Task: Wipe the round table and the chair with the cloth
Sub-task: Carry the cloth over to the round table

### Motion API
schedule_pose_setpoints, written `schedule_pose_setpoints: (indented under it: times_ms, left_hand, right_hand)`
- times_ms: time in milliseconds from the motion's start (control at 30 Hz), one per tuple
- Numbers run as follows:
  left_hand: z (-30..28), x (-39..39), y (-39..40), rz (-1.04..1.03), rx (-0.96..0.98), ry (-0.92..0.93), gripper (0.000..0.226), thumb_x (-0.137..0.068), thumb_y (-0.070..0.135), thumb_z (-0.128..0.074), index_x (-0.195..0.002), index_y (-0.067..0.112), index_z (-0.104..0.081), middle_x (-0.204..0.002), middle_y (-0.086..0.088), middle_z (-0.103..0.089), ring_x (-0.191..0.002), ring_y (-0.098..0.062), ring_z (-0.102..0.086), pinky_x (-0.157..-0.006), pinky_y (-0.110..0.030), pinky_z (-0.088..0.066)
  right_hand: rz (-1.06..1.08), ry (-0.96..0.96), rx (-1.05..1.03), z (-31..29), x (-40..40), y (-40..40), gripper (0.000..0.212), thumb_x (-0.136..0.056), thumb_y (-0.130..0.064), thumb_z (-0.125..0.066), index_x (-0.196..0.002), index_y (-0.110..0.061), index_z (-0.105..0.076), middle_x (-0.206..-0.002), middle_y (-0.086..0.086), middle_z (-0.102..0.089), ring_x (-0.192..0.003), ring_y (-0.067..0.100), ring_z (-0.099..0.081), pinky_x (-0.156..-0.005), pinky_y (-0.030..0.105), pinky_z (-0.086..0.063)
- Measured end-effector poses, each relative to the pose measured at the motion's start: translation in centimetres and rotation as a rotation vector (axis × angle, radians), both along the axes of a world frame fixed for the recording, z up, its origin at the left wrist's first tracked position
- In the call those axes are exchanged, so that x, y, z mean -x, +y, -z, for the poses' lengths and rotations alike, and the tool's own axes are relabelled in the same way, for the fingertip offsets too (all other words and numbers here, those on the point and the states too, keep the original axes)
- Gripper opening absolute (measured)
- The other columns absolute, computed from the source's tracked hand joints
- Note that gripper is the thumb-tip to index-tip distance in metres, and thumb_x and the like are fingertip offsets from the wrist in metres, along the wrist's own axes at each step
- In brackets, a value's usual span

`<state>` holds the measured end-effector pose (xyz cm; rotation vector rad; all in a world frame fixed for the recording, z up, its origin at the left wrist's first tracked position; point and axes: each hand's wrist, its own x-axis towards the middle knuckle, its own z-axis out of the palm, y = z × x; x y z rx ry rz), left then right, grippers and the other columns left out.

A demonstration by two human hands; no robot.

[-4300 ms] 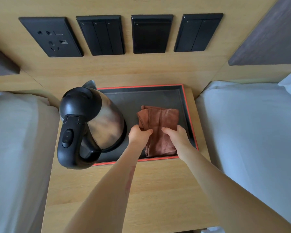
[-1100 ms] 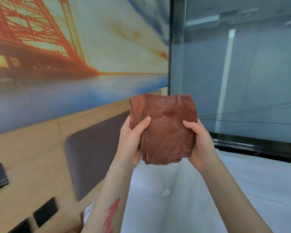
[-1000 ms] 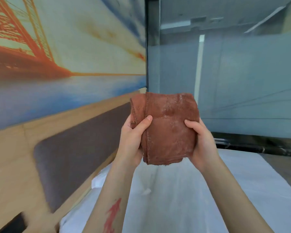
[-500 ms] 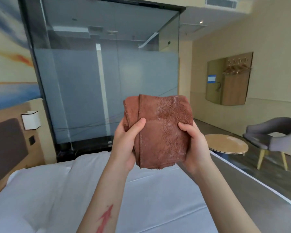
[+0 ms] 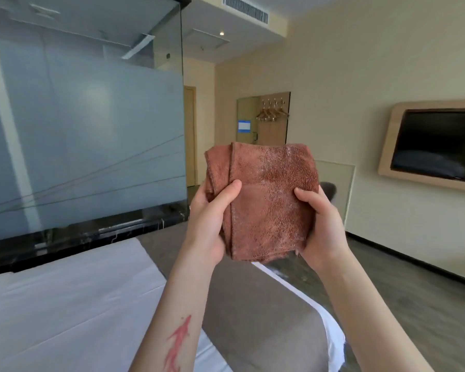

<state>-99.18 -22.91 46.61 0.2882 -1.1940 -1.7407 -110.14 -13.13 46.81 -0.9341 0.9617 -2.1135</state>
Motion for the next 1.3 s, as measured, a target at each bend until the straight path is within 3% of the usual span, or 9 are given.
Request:
schedule_pose_setpoints:
  times_ms: [167, 367, 600, 867, 967, 1133, 1300]
  left_hand:
    - [0.2, 9.2, -1.9, 0.075, 0.047, -0.029, 0.017, -0.084, 0.013, -0.065, -0.096, 0.024, -0.065, -0.086, 0.006, -0.075, -0.075, -0.008, -0.073, -0.060, -0.025, -0.058]
    - [1.3, 20.8, -6.8, 0.104, 0.061, -0.009, 0.016, -0.085, 0.011, -0.065, -0.091, 0.026, -0.065, -0.079, 0.009, -0.074, -0.073, -0.006, -0.072, -0.060, -0.023, -0.058]
    - [0.2, 35.1, -12.9, 0.097, 0.039, 0.027, 0.018, -0.084, 0.009, -0.064, -0.087, 0.027, -0.065, -0.074, 0.011, -0.074, -0.068, -0.005, -0.071, -0.059, -0.023, -0.058]
    - [0.1, 48.6, -17.0, 0.023, 0.064, 0.001, 0.017, -0.085, 0.011, -0.064, -0.092, 0.027, -0.065, -0.082, 0.008, -0.074, -0.075, -0.007, -0.071, -0.065, -0.025, -0.057]
    - [0.7, 53.6, -18.3, -0.041, 0.047, -0.003, 0.018, -0.084, 0.012, -0.064, -0.096, 0.026, -0.065, -0.088, 0.005, -0.074, -0.081, -0.011, -0.071, -0.069, -0.028, -0.056]
    - [1.8, 62.2, -19.1, -0.174, 0.002, 0.022, 0.019, -0.085, 0.011, -0.064, -0.099, 0.023, -0.065, -0.095, 0.001, -0.073, -0.085, -0.014, -0.070, -0.071, -0.030, -0.057]
    - [2.1, 70.9, -19.2, -0.297, -0.050, 0.037, 0.021, -0.086, 0.012, -0.063, -0.104, 0.021, -0.064, -0.105, -0.004, -0.070, -0.095, -0.020, -0.067, -0.081, -0.035, -0.056]
  right_hand:
    - [0.085, -0.041, -0.019, 0.9, 9.0, -1.2, 0.029, -0.087, -0.012, -0.047, -0.096, -0.033, -0.065, -0.082, -0.010, -0.075, -0.076, 0.011, -0.070, -0.058, 0.028, -0.053]
    - [0.138, -0.009, -0.036, 2.1, 20.5, -6.0, 0.030, -0.088, -0.013, -0.046, -0.095, -0.034, -0.065, -0.089, -0.009, -0.073, -0.083, 0.014, -0.068, -0.067, 0.033, -0.053]
    - [0.132, -0.022, -0.065, 1.0, 35.0, -12.7, 0.028, -0.088, -0.014, -0.047, -0.092, -0.033, -0.066, -0.084, -0.010, -0.074, -0.076, 0.012, -0.069, -0.067, 0.033, -0.052]
    - [0.016, -0.010, -0.027, 0.9, 49.4, -17.5, 0.029, -0.088, -0.012, -0.045, -0.097, -0.032, -0.065, -0.081, -0.012, -0.075, -0.071, 0.008, -0.071, -0.057, 0.028, -0.055]
    - [-0.056, 0.007, -0.025, 1.5, 54.8, -19.5, 0.030, -0.088, -0.012, -0.045, -0.097, -0.032, -0.065, -0.083, -0.011, -0.075, -0.076, 0.011, -0.071, -0.063, 0.032, -0.055]
    - [-0.223, 0.004, -0.017, 2.1, 64.5, -22.1, 0.031, -0.087, -0.011, -0.046, -0.099, -0.030, -0.067, -0.096, -0.003, -0.074, -0.099, 0.024, -0.065, -0.084, 0.044, -0.050]
    - [-0.346, 0.030, -0.048, 1.8, 73.8, -23.8, 0.030, -0.086, -0.011, -0.046, -0.101, -0.028, -0.066, -0.101, -0.001, -0.073, -0.101, 0.024, -0.065, -0.087, 0.046, -0.050]
